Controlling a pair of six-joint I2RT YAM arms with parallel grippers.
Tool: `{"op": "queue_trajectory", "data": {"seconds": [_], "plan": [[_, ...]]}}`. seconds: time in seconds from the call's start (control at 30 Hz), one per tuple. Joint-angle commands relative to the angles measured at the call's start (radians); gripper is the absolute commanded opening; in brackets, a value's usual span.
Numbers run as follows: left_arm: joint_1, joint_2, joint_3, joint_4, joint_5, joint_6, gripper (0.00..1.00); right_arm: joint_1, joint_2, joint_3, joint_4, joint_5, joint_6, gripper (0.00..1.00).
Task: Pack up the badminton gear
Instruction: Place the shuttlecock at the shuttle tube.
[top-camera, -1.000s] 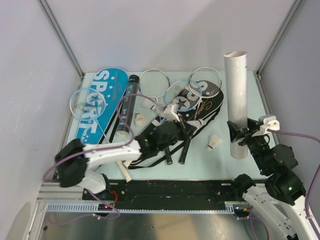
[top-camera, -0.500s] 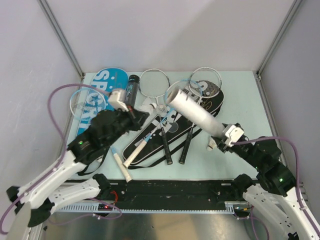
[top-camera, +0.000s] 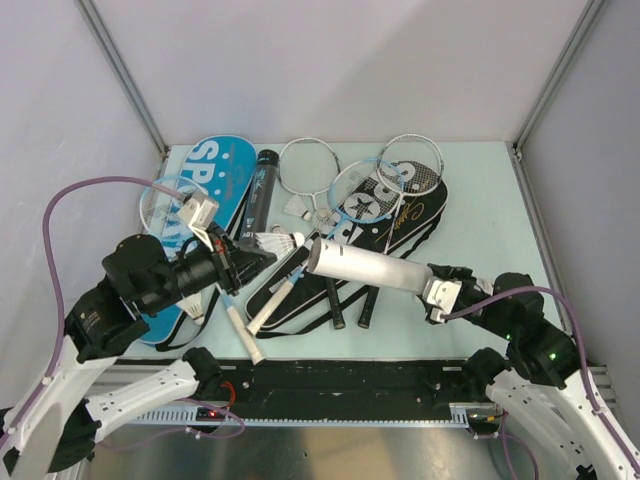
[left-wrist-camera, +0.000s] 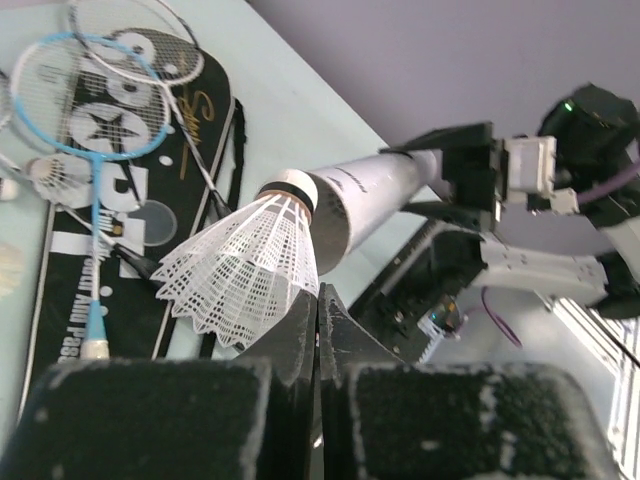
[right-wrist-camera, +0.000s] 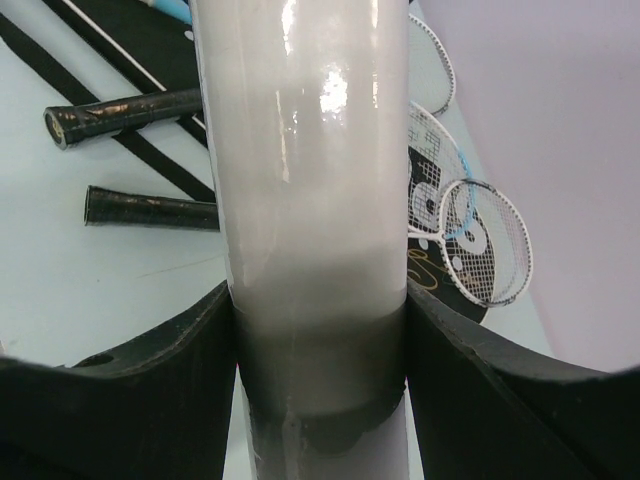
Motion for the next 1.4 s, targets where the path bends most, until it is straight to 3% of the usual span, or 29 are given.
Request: {"op": "queue_trajectory", "data": {"seconds": [0.0, 0.33, 1.07, 1.37], "plan": [[0.006, 0.015, 0.04, -0.054, 0.157, 0.048, 0.0, 0.007, -0.007, 0.002, 0.082, -0.05, -0.054, 0.45], [0.006, 0.033, 0.053, -0.097, 0.18, 0.091, 0.0, 0.009, -0.017, 0.002, 0.105, -0.109, -0.059, 0.45], [0.005, 0.16, 0.037, -0.103, 0.435, 0.299, 0.0, 0.057, 0.103, 0.021, 0.175, -0.142, -0.119, 0.44], [0.006, 0.148, -0.019, -0.081, 0.43, 0.398, 0.0, 0.061, 0.135, 0.016, 0.223, -0.198, -0.116, 0.44]]}}
